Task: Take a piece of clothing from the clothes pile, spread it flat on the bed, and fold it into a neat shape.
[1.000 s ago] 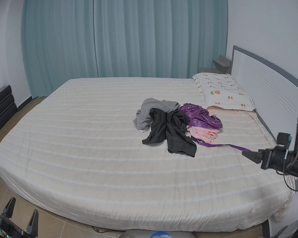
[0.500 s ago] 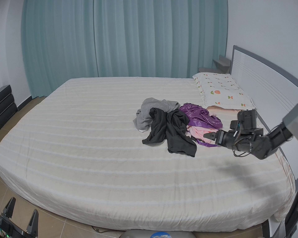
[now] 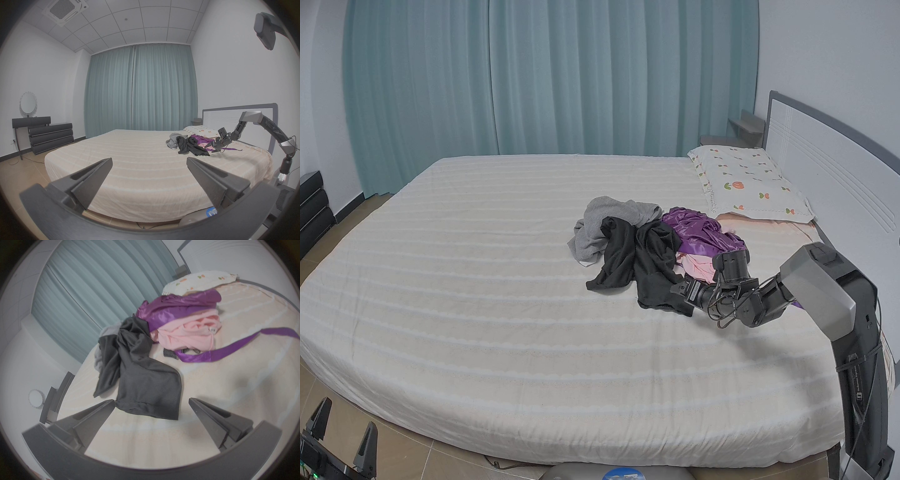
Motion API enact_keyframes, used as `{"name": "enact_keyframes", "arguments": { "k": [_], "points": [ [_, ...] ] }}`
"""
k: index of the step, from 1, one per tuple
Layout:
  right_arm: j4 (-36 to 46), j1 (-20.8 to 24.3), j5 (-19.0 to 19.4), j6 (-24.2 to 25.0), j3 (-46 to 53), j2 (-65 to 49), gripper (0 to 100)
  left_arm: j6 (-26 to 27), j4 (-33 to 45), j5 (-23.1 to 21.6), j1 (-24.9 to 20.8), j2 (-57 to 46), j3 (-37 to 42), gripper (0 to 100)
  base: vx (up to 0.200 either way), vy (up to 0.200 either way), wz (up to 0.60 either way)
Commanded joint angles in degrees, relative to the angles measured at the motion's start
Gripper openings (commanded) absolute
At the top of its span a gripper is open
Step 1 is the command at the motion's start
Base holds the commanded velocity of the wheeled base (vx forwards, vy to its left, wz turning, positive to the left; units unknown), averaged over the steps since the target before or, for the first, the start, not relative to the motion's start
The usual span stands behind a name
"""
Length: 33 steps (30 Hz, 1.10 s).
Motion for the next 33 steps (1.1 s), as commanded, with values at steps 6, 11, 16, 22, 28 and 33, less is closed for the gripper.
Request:
{"name": "enact_keyframes", "arguments": {
  "k": [6, 11, 16, 22, 28, 33],
  "points": [
    [1.28, 0.56, -0.64, 0.11, -8.27, 7.80, 100, -0.02, 0.00, 0.01, 0.06, -0.75, 1.01, 100, 0.000, 0.000, 0.00],
    [4.97, 0.73, -2.93, 0.11, -15.83, 10.96, 100, -0.02, 0.00, 0.01, 0.06, -0.75, 1.01, 100, 0.000, 0.000, 0.00],
    [5.85, 0.82, -2.93, 0.03, -19.35, 12.72, 100, -0.02, 0.00, 0.01, -0.03, -0.75, 1.01, 100, 0.000, 0.000, 0.00],
    [6.03, 0.82, -2.67, 0.11, -20.49, 13.33, 0, -0.02, 0.00, 0.01, 0.06, -0.75, 1.01, 100, 0.000, 0.000, 0.00],
    [6.29, 0.91, -0.91, 0.82, -19.87, 12.63, 0, -0.02, 0.00, 0.01, -0.03, -0.75, 1.01, 100, 0.000, 0.000, 0.00],
    [6.20, 1.79, 1.73, 9.52, -15.13, 7.00, 0, -0.02, 0.00, 0.01, -0.03, -0.75, 1.01, 100, 0.000, 0.000, 0.00]
  ]
}}
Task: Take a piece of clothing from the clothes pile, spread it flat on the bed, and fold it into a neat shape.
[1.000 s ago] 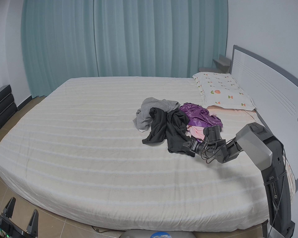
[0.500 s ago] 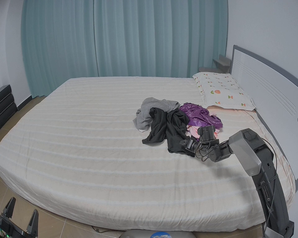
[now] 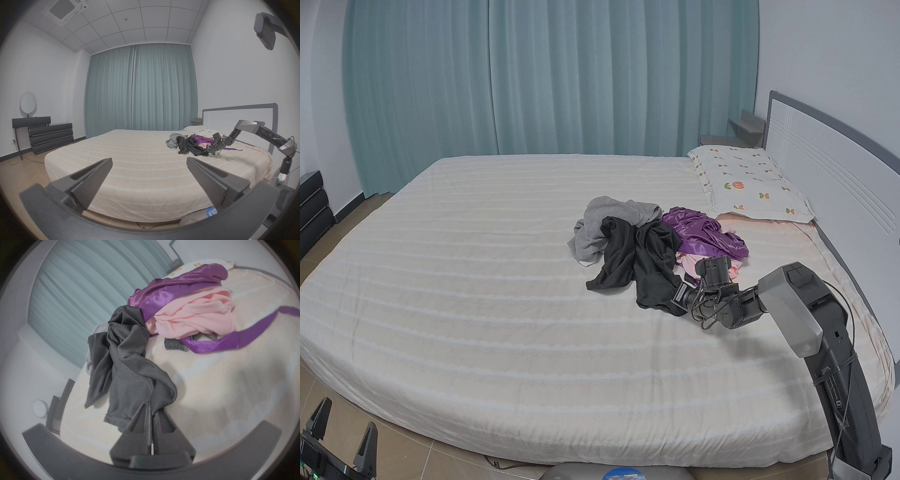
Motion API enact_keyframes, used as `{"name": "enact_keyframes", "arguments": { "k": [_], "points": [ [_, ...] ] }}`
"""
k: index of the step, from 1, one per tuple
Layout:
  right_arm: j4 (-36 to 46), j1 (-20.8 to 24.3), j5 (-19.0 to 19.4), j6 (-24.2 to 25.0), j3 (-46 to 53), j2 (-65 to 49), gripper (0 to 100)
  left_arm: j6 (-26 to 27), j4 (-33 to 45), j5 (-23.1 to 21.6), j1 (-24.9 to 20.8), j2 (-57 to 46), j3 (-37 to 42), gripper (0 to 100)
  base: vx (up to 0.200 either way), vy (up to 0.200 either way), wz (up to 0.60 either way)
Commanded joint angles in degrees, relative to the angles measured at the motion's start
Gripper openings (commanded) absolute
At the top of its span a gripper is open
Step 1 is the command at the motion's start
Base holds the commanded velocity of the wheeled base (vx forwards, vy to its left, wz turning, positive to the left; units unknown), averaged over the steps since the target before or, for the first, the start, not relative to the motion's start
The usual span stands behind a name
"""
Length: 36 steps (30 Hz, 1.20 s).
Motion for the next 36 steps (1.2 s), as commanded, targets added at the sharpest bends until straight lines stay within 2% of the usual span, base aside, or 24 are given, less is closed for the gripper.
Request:
{"name": "enact_keyframes", "arguments": {
  "k": [1, 3, 6, 8, 10, 11, 14, 19, 28, 36],
  "points": [
    [-0.16, 0.82, 2.43, 5.06, 4.46, -5.92, 0, -0.03, 0.00, -0.02, -0.03, -0.75, 1.01, 100, 0.000, 0.000, 0.00],
    [-0.77, 1.00, 5.25, 7.96, 10.88, -10.75, 0, -0.03, 0.00, -0.02, -0.03, -0.75, 1.01, 100, 0.000, 0.000, 0.00],
    [-1.65, 1.44, 7.79, 8.75, 18.44, -16.29, 0, -0.03, 0.00, -0.02, 0.06, -0.75, 1.01, 100, 0.000, 0.000, 0.00],
    [-6.84, 1.70, 10.08, 8.92, 28.72, -22.53, 0, -0.03, 0.00, -0.02, -0.03, -0.75, 1.01, 100, 0.000, 0.000, 0.00],
    [-12.73, 2.32, 10.61, 9.01, 35.93, -26.58, 0, -0.03, 0.00, -0.02, -0.03, -0.75, 1.01, 100, 0.000, 0.000, 0.00],
    [-12.73, 2.32, 10.61, 9.01, 35.93, -26.58, 0, -0.03, 0.00, -0.02, -0.03, -0.75, 1.01, 100, 0.000, 0.000, 0.00],
    [-24.50, 4.34, 10.61, 8.92, 49.55, -35.10, 0, -0.03, 0.00, -0.02, 0.06, -0.75, 1.01, 100, 0.000, 0.000, 0.00],
    [-31.89, 7.59, 10.52, 8.84, 62.38, -47.67, 0, -0.03, 0.00, -0.02, 0.06, -0.75, 1.01, 100, 0.000, 0.000, 0.00],
    [-32.68, 12.34, 10.52, 8.75, 66.95, -65.07, 0, -0.03, 0.00, -0.02, -0.03, -0.75, 1.01, 100, 0.000, 0.000, 0.00],
    [-32.77, 17.35, 10.52, 8.48, 65.72, -72.10, 0, -0.12, 0.00, -0.28, -0.03, -0.66, 1.01, 100, 0.000, 0.000, 0.00]
  ]
}}
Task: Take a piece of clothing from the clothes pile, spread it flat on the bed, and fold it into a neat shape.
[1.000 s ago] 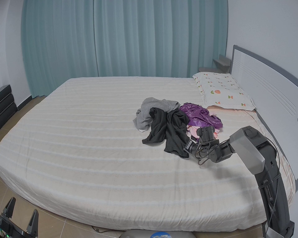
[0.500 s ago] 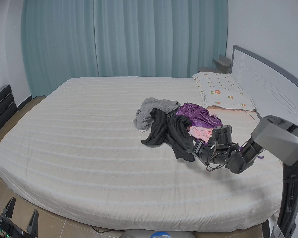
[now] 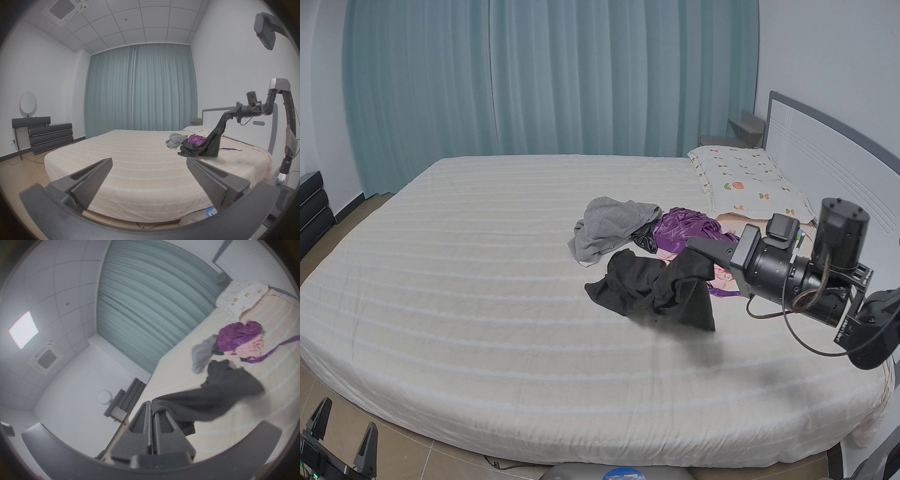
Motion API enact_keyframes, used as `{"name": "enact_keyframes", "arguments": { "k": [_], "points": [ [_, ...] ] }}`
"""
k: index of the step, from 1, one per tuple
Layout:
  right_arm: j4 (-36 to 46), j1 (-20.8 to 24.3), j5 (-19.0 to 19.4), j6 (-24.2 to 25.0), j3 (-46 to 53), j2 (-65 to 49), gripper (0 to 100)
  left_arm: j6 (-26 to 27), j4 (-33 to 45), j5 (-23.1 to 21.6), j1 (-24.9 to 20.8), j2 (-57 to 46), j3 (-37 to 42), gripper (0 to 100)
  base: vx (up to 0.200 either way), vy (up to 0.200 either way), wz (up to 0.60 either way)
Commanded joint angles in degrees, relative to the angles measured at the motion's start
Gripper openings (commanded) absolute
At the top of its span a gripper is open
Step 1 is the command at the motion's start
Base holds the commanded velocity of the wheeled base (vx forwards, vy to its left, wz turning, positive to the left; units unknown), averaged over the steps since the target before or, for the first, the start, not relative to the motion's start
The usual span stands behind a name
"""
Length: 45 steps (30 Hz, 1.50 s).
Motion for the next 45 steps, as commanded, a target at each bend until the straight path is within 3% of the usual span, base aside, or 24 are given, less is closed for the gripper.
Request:
{"name": "enact_keyframes", "arguments": {
  "k": [1, 9, 11, 13, 14, 17, 19, 25, 35, 40, 45],
  "points": [
    [-0.57, 4.15, 0.18, -0.13, 0.32, -10.01, 0, -0.12, -0.09, -0.20, 0.00, -0.66, 1.01, 100, 0.000, 0.000, 0.00],
    [-0.66, 6.43, 0.18, -0.22, -0.47, -12.12, 0, 2.51, -0.18, -0.37, 0.00, -0.92, 1.01, 100, 0.000, 0.000, 0.00],
    [-0.66, 6.96, 0.18, -0.22, -0.47, -12.47, 0, 0.23, -2.37, -0.72, 0.00, 1.45, -3.82, 100, 0.000, 0.000, 0.00],
    [-0.66, 7.05, 0.18, -0.22, -0.56, -12.29, 0, -7.15, -5.89, -1.87, -0.18, 9.18, -10.33, 100, 0.000, 0.000, 0.00],
    [-0.66, 7.05, 0.18, -0.22, -0.56, -12.03, 0, -8.21, -6.42, -2.92, 0.08, 12.70, -9.97, 100, 0.000, 0.000, 0.00],
    [-0.66, 7.13, 0.18, -0.22, -0.38, -11.86, 0, -5.13, -5.98, -6.70, -0.71, 18.68, -8.39, 100, 0.000, 0.000, 0.00],
    [-0.66, 6.96, 0.18, -0.22, -0.56, -11.42, 0, -4.43, -6.94, -11.53, -2.64, 26.23, -9.01, 100, 0.000, 0.000, 0.00],
    [-0.75, 7.13, 0.10, -0.49, -0.73, -11.68, 0, -4.17, -15.03, -14.61, -8.18, 50.40, -10.33, 100, 0.000, 0.000, 0.00],
    [-0.66, 6.78, -0.08, -0.93, -2.05, -10.62, 0, -4.43, -38.85, -13.64, -14.86, 87.14, -10.59, 100, 0.000, 0.000, 0.00],
    [-0.57, 6.61, -0.08, -1.28, -2.31, -9.75, 0, -4.52, -51.06, -10.57, -18.99, 106.48, -13.23, 100, 0.000, 0.000, 0.00],
    [-0.13, 6.52, -0.08, -1.36, -3.55, -9.48, 0, -5.92, -58.10, -6.61, -23.30, 117.73, -18.15, 100, 0.000, 0.000, 0.00]
  ]
}}
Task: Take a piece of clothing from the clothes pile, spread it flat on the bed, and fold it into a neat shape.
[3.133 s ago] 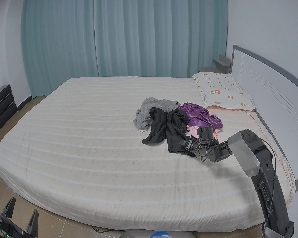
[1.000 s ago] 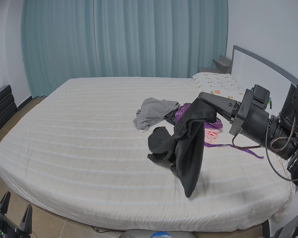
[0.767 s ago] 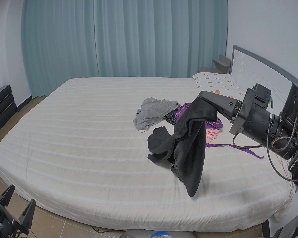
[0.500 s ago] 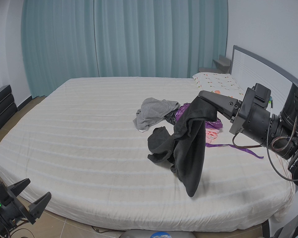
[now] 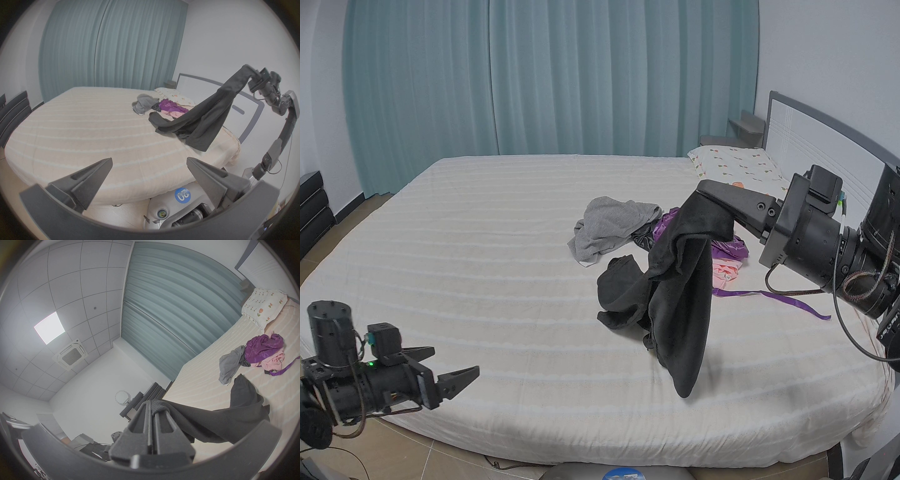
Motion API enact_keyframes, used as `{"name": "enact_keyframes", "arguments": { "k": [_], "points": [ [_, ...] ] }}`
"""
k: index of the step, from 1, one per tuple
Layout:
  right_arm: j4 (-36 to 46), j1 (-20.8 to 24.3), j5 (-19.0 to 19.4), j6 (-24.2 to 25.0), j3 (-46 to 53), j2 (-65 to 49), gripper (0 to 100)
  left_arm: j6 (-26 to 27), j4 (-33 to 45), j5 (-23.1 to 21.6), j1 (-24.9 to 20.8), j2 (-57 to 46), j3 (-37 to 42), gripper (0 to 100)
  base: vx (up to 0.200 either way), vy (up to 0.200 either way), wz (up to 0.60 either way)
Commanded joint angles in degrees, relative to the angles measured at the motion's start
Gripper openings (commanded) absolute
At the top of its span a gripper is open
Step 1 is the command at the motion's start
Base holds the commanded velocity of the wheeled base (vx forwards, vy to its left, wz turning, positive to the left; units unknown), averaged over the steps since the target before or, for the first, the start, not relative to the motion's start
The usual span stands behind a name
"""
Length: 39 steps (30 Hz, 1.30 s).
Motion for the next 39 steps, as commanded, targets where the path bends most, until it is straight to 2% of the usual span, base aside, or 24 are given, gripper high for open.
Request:
{"name": "enact_keyframes", "arguments": {
  "k": [1, 4, 15, 22, 28, 29, 33, 39],
  "points": [
    [0.38, -0.25, -0.08, -0.46, -2.09, 1.57, 0, -2.55, -23.29, 5.02, -11.53, 44.62, -8.67, 100, 0.000, 0.000, 0.00],
    [0.11, -0.16, -0.08, -0.64, -2.35, 1.31, 0, -4.66, -24.35, 6.34, -13.11, 48.67, -13.15, 100, 0.000, 0.000, 0.00],
    [0.55, 2.21, -0.25, -0.73, -2.09, -0.62, 0, -4.83, -24.44, 6.69, -16.98, 58.16, -25.63, 100, 0.000, 0.000, 0.00],
    [0.47, 3.36, -0.43, -0.90, -2.44, -0.89, 0, -4.92, -24.00, 7.66, -17.42, 62.82, -35.47, 100, 0.000, 0.000, 0.00],
    [0.29, 2.65, -0.78, -1.34, -3.14, -0.89, 0, -4.92, -22.85, 10.47, -17.51, 68.97, -45.76, 100, 0.000, 0.000, 0.00],
    [0.29, 2.65, -0.78, -1.34, -3.14, -0.89, 0, -4.92, -22.85, 10.47, -17.51, 68.97, -45.76, 100, 0.000, 0.000, 0.00],
    [0.20, 1.77, -1.05, -1.43, -3.23, -1.59, 0, -4.92, -19.60, 10.47, -17.95, 72.49, -54.11, 100, 0.000, 0.000, 0.00],
    [0.11, -0.86, -0.96, -1.43, -3.49, -1.06, 0, -5.18, -16.44, 10.30, -20.32, 75.30, -60.08, 100, 0.000, 0.000, 0.00]
  ]
}}
